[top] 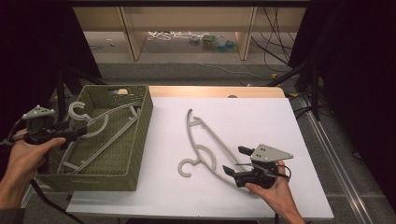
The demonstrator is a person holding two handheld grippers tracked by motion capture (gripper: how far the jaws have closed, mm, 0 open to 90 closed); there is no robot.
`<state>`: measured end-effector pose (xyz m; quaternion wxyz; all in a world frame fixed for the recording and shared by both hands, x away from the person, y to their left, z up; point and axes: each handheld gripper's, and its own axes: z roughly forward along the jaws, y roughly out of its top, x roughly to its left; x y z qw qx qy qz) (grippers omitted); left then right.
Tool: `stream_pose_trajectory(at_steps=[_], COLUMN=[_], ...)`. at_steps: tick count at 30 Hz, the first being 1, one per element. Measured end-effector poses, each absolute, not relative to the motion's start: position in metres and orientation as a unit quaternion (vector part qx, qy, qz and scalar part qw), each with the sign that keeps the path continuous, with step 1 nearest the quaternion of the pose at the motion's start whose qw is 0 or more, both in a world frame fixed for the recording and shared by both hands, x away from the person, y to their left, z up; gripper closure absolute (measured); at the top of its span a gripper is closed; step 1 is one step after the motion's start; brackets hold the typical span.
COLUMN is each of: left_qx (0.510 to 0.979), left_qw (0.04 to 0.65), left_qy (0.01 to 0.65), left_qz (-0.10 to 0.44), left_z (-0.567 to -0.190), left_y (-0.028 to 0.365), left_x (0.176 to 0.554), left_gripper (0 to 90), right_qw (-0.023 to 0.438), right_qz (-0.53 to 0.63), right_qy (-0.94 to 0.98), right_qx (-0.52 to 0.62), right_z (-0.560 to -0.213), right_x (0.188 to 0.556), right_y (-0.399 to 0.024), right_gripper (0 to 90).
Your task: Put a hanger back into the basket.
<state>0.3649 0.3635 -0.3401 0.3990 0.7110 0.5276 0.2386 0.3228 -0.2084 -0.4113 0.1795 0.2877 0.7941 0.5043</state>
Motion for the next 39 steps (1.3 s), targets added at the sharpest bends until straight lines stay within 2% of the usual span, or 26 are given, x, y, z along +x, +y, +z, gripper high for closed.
stream_pose_trajectory(at_steps=[8,12,16,17,18,24,31,37,39], left_qx=[0.71,0.711,0.707,0.71,0.705,0.704,0.724,0.722,0.714], left_qw=[0.461,0.49,0.512,0.51,0.517,0.539,0.531,0.535,0.54], left_qy=[0.48,0.457,0.435,0.425,0.434,0.417,0.397,0.39,0.396], left_qz=[0.23,0.215,0.222,0.233,0.218,0.203,0.19,0.201,0.205], left_z=[-0.325,-0.325,-0.328,-0.329,-0.331,-0.342,-0.365,-0.378,-0.381], left_y=[0.319,0.296,0.278,0.275,0.269,0.242,0.215,0.206,0.203], left_x=[0.338,0.327,0.318,0.317,0.314,0.307,0.304,0.305,0.302], left_gripper=[23.7,23.8,23.8,23.8,23.8,23.8,23.6,23.3,22.9], right_qw=[0.179,0.177,0.169,0.171,0.171,0.171,0.166,0.173,0.157], right_qz=[0.502,0.502,0.499,0.498,0.499,0.501,0.502,0.506,0.5], right_qy=[0.796,0.797,0.799,0.799,0.799,0.799,0.799,0.796,0.803], right_qx=[0.287,0.284,0.29,0.29,0.289,0.285,0.287,0.284,0.283], right_z=[-0.411,-0.412,-0.412,-0.412,-0.412,-0.412,-0.414,-0.415,-0.415], right_x=[0.322,0.322,0.321,0.321,0.321,0.322,0.322,0.323,0.323], right_y=[-0.208,-0.207,-0.206,-0.206,-0.206,-0.206,-0.208,-0.207,-0.207], right_gripper=[16.3,16.3,16.3,16.3,16.3,16.3,16.2,16.2,16.2])
